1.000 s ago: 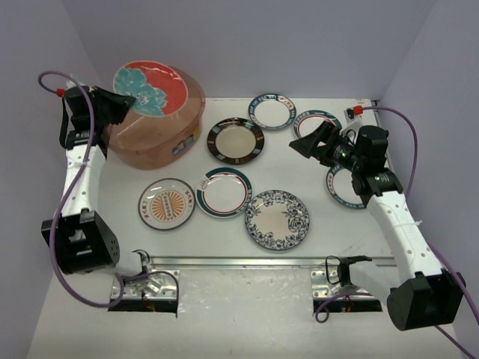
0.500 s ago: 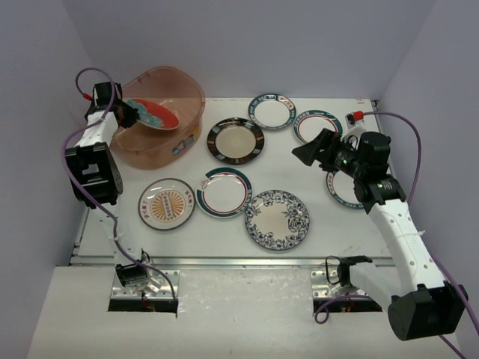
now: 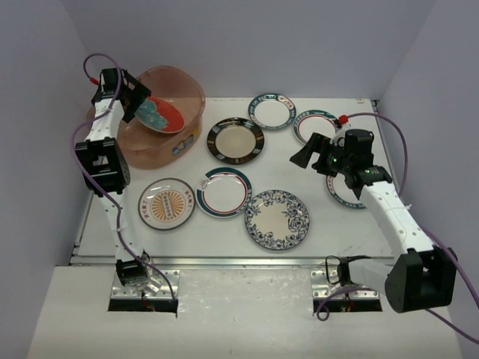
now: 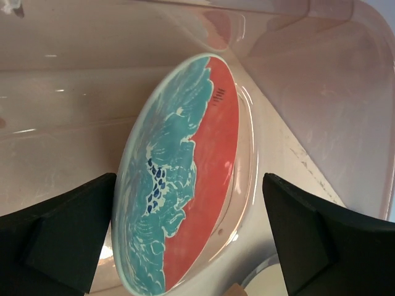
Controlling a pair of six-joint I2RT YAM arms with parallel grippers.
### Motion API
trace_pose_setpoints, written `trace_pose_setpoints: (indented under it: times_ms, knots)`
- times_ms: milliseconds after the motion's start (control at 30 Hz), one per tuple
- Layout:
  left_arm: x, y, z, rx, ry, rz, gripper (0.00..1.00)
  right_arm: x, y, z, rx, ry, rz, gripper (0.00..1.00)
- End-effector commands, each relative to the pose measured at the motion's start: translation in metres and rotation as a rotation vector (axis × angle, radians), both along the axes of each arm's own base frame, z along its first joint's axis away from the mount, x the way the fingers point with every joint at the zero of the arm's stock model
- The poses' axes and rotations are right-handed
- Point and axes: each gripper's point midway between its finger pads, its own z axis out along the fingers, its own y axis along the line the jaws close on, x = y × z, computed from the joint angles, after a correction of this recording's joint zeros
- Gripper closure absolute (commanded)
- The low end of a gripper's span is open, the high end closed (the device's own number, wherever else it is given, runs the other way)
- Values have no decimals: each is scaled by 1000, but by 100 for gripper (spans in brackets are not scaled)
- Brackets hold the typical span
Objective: Place the plates into the plastic bin on the countertop
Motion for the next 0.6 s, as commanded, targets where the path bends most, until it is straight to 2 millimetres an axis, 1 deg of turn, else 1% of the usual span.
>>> trace_pose_setpoints:
  times_ms: [0, 100, 133, 200, 233, 267, 333, 367, 400, 433, 467, 500, 533, 567]
  knots:
    - [-1, -2, 13, -8, 8, 3, 0, 20, -12, -10, -36, 47, -91, 1]
    - [-8, -5, 27, -14, -15, 2, 0, 29, -5, -14, -4, 86, -85, 1]
    - [-9, -7, 35, -12, -29, -1, 0, 32, -3, -14, 21, 94, -90, 1]
    - [-13, -7, 56, 1, -64, -3, 0, 39, 13, -13, 121, 97, -66, 1]
    - [-14, -8, 61, -5, -72, -11, 0, 41, 20, -21, 171, 141, -57, 1]
    - [-16, -9, 68, -9, -84, -17, 0, 46, 24, -20, 185, 143, -53, 1]
    - [-20, -15, 81, -31, -104, -40, 0, 59, 32, -32, 187, 173, -41, 1]
    - [-22, -18, 87, -35, -114, -48, 0, 66, 38, -35, 185, 175, -27, 1]
    - [-26, -19, 101, -34, -137, -49, 0, 71, 44, -36, 184, 177, -12, 1]
    - [-31, -22, 104, -42, -140, -62, 0, 82, 49, -29, 181, 153, 4, 1]
    - [-32, -22, 115, -37, -164, -63, 0, 84, 49, -39, 176, 178, 3, 1]
    - [-37, -25, 116, -65, -173, -82, 0, 92, 52, -41, 172, 185, 5, 1]
    - [-42, -22, 120, -91, -184, -88, 0, 99, 55, -44, 171, 190, 7, 1]
    - [-49, -13, 128, -109, -200, -81, 0, 104, 56, -48, 172, 195, 7, 1]
